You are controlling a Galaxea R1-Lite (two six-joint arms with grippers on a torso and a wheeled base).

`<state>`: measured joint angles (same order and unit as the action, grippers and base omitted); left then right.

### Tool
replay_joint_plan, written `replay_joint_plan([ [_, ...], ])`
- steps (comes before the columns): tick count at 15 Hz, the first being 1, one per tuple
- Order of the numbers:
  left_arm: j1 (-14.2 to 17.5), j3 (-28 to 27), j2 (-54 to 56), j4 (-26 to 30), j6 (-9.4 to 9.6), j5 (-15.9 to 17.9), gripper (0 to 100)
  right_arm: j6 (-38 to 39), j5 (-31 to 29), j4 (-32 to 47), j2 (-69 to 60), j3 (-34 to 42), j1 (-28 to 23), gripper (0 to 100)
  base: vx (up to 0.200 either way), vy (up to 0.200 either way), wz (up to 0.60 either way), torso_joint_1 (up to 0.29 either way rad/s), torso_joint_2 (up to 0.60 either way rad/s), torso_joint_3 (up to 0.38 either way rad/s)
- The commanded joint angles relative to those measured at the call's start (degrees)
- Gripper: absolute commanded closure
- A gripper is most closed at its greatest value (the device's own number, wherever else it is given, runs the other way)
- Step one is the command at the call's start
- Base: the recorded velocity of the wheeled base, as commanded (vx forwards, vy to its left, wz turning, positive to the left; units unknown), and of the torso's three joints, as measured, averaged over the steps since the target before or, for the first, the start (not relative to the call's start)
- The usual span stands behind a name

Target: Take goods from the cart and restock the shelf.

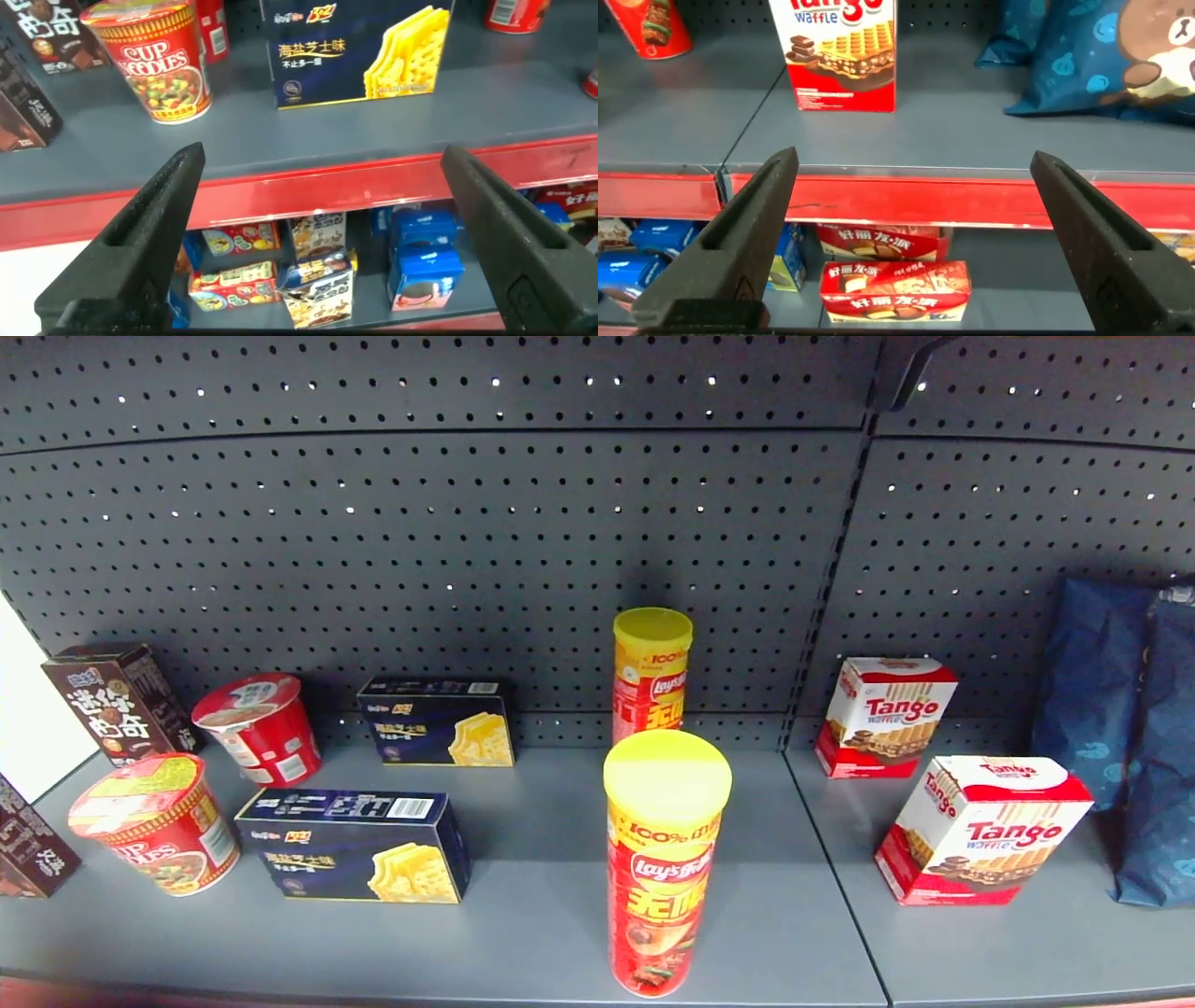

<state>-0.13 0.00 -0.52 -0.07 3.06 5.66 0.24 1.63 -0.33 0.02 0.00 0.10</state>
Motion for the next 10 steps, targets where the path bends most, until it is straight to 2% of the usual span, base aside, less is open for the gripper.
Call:
replay_joint_plan([
  [1, 0.0, 0.0, -0.1, 0.0, 0.02, 0.0, 0, 0.0, 0.0, 0.0, 0.0, 0.0, 0.0, 0, 0.000, 0.000, 0.00, 0.000, 0.00, 0.000],
  [7, 0.0, 0.0, -0.1, 0.0, 0.10, 0.1, 0, 0.0, 0.0, 0.0, 0.0, 0.0, 0.0, 0, 0.000, 0.000, 0.00, 0.000, 0.00, 0.000],
  [8, 0.0, 0.0, -0.1, 0.0, -0.25, -0.1, 0, 0.0, 0.0, 0.0, 0.0, 0.0, 0.0, 0, 0.200, 0.000, 0.00, 0.002, 0.01, -0.002],
  [10, 0.0, 0.0, -0.1, 0.0, -0.16, 0.0, 0, 0.0, 0.0, 0.0, 0.0, 0.0, 0.0, 0, 0.000, 0.000, 0.00, 0.000, 0.00, 0.000],
])
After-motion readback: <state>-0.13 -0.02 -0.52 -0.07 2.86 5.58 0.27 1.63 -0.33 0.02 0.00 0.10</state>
